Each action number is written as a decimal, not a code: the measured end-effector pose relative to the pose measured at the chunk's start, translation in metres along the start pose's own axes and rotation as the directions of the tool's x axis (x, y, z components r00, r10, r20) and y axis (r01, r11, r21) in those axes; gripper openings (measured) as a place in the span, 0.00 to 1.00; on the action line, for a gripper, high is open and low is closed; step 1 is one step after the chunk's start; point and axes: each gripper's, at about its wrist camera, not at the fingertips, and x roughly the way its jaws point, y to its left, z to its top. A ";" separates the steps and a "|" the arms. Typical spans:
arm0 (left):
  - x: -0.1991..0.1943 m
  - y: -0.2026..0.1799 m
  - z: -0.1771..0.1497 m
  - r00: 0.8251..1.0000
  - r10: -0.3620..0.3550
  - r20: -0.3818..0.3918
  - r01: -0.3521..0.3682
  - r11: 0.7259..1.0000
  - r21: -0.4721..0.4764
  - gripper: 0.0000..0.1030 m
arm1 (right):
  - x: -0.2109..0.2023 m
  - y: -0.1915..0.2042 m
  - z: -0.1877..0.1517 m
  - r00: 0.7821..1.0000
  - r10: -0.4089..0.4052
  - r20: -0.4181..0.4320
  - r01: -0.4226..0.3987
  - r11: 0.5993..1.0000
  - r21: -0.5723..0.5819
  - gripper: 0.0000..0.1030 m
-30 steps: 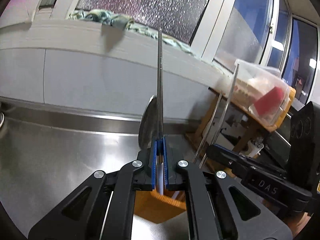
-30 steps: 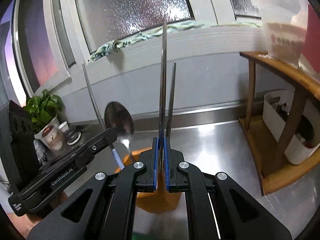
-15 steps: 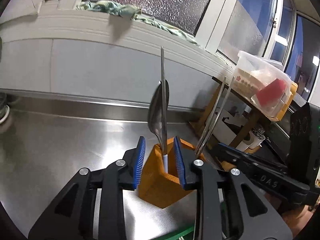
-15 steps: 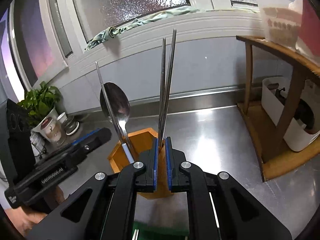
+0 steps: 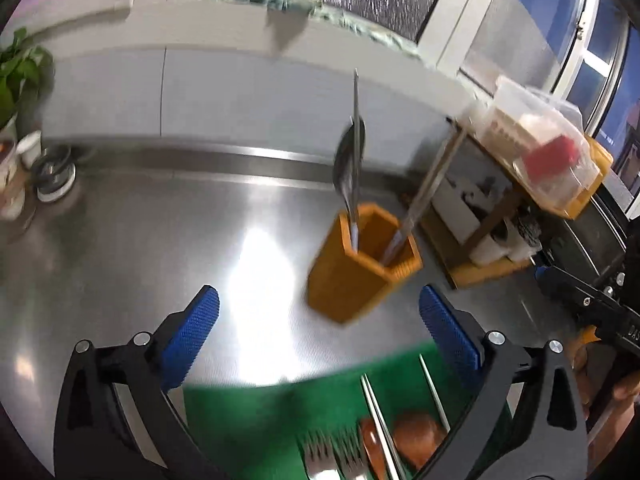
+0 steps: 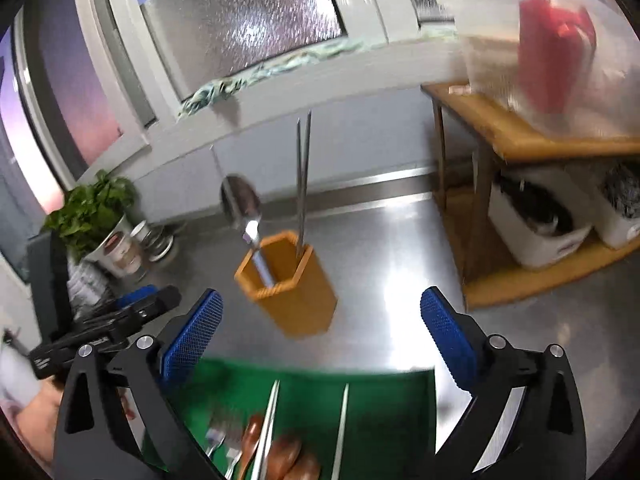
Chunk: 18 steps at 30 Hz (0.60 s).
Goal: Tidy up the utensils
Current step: 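Open both tools and move them back over the tray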
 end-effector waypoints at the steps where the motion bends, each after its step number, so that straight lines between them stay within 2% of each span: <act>1: -0.002 -0.001 -0.005 1.000 -0.002 -0.029 0.002 1.000 -0.003 0.92 | -0.004 0.001 -0.004 1.000 0.000 -0.022 0.000 1.000 -0.004 0.96; 4: -0.005 -0.005 -0.021 0.992 -0.004 -0.123 0.002 1.000 -0.010 0.92 | -0.010 0.006 -0.017 0.995 0.008 -0.101 -0.011 1.000 -0.026 0.96; 6: -0.006 -0.005 -0.035 0.981 -0.008 -0.195 0.004 1.000 -0.022 0.92 | -0.010 0.010 -0.030 0.984 0.017 -0.177 -0.022 0.999 -0.029 0.96; 8: -0.006 -0.005 -0.048 0.962 -0.010 -0.272 0.001 0.999 -0.034 0.92 | -0.009 0.011 -0.043 0.966 0.030 -0.257 -0.035 0.999 -0.015 0.96; 13: -0.006 -0.006 -0.083 0.893 -0.041 -0.448 0.010 0.997 -0.072 0.92 | 0.003 0.011 -0.072 0.901 0.023 -0.433 -0.019 1.000 0.015 0.94; 15: -0.004 -0.007 -0.096 0.865 -0.051 -0.499 0.012 0.997 -0.082 0.92 | 0.012 0.011 -0.084 0.869 0.002 -0.495 0.008 1.000 0.019 0.90; 17: 0.001 -0.006 -0.108 0.843 -0.049 -0.536 -0.002 0.996 -0.093 0.91 | 0.023 0.008 -0.095 0.828 -0.001 -0.561 0.031 0.999 0.043 0.71; 18: 0.002 -0.005 -0.111 0.836 -0.049 -0.546 -0.008 0.995 -0.101 0.91 | 0.027 0.008 -0.099 0.814 0.001 -0.581 0.037 0.998 0.053 0.65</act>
